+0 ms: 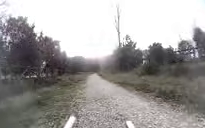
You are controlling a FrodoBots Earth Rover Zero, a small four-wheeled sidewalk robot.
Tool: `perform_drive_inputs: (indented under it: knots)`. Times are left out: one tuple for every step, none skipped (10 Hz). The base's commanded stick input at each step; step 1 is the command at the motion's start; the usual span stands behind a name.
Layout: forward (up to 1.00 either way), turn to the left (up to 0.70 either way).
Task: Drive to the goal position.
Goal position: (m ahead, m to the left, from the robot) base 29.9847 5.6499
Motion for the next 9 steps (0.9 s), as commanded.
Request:
perform_drive_inputs:
  knots:
    - [0.70,0.00]
    - [0.70,0.00]
    - [0.70,0.00]
    - [0.70,0.00]
    - [0.70,0.00]
    - [0.70,0.00]
    - [0.70,0.00]
    - [0.70,0.00]
    - [0.70,0.00]
